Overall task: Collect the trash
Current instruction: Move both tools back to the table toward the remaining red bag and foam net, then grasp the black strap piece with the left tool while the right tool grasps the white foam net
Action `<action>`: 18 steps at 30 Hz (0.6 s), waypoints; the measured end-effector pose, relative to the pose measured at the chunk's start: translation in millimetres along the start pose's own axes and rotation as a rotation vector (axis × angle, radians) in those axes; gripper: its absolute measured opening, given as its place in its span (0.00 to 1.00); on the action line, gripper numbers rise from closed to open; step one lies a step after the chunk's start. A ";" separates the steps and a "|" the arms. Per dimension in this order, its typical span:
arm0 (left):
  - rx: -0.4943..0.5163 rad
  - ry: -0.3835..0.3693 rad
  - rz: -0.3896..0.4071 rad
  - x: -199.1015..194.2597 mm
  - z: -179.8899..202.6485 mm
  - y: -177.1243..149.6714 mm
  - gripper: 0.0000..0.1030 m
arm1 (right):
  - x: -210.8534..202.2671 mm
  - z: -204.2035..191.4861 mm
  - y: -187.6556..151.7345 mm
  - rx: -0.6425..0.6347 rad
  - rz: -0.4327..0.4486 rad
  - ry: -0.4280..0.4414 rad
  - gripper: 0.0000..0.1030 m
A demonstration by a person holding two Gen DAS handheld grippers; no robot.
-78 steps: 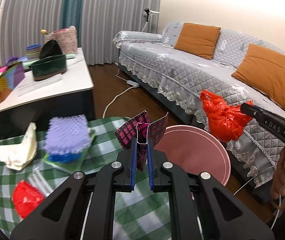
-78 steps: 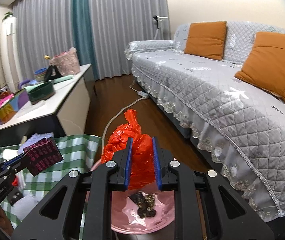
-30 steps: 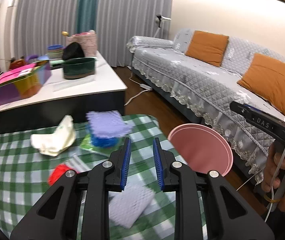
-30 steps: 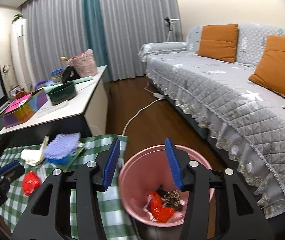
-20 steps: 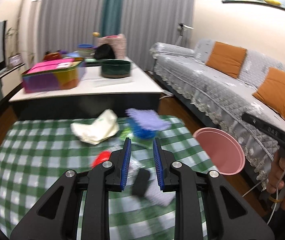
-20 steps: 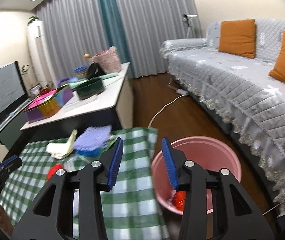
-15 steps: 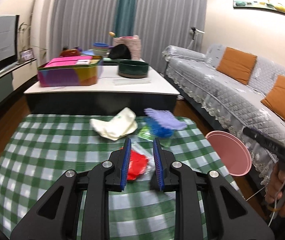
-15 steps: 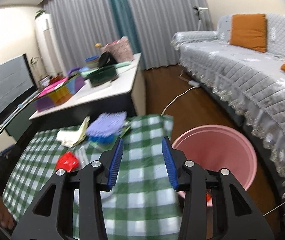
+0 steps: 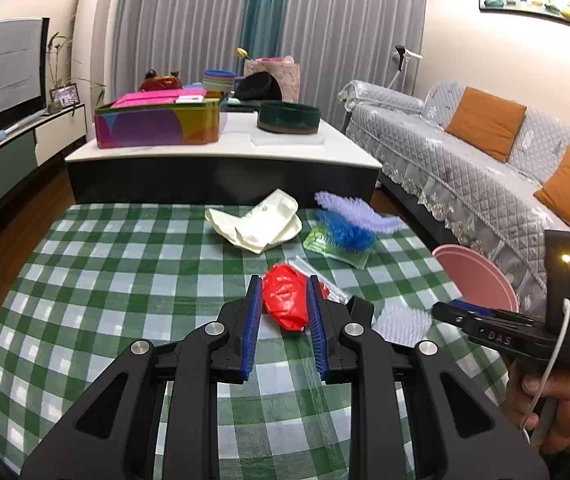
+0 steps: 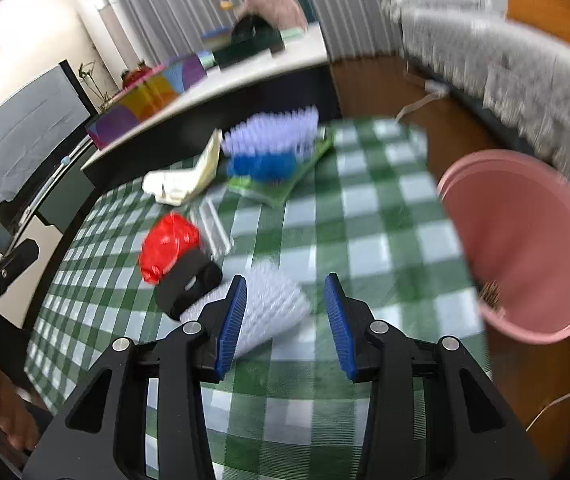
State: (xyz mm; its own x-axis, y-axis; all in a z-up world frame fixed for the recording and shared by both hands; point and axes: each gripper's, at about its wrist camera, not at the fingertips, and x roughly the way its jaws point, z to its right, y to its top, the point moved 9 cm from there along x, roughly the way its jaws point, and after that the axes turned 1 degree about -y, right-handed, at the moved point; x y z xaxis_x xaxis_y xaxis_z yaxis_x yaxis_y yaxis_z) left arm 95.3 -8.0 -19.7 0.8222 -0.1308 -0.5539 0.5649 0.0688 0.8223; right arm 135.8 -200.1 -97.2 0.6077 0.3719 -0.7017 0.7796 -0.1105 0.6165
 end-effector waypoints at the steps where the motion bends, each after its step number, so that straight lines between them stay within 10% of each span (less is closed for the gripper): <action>1: 0.004 -0.002 -0.004 2.3 0.1 -2.0 0.22 | 5.7 -0.6 -3.5 0.008 -0.019 0.008 0.42; 8: -0.009 -0.013 -0.017 12.9 -0.8 -8.1 0.22 | 26.3 -14.2 -20.1 -0.013 -0.106 0.055 0.39; 13: 0.001 -0.025 -0.039 22.9 6.3 -15.8 0.22 | 28.0 -21.7 -17.8 -0.051 -0.106 0.066 0.01; 18: 0.010 -0.041 -0.060 32.4 14.7 -23.0 0.22 | 15.0 -22.7 -1.2 -0.105 -0.038 0.028 0.00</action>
State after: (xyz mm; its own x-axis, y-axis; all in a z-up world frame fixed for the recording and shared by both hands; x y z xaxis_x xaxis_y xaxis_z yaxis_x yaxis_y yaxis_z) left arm 107.9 -28.4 -54.6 0.7833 -0.1745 -0.5966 0.6121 0.0496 0.7892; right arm 140.6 -173.4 -100.4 0.5725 0.3998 -0.7159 0.7808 0.0007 0.6248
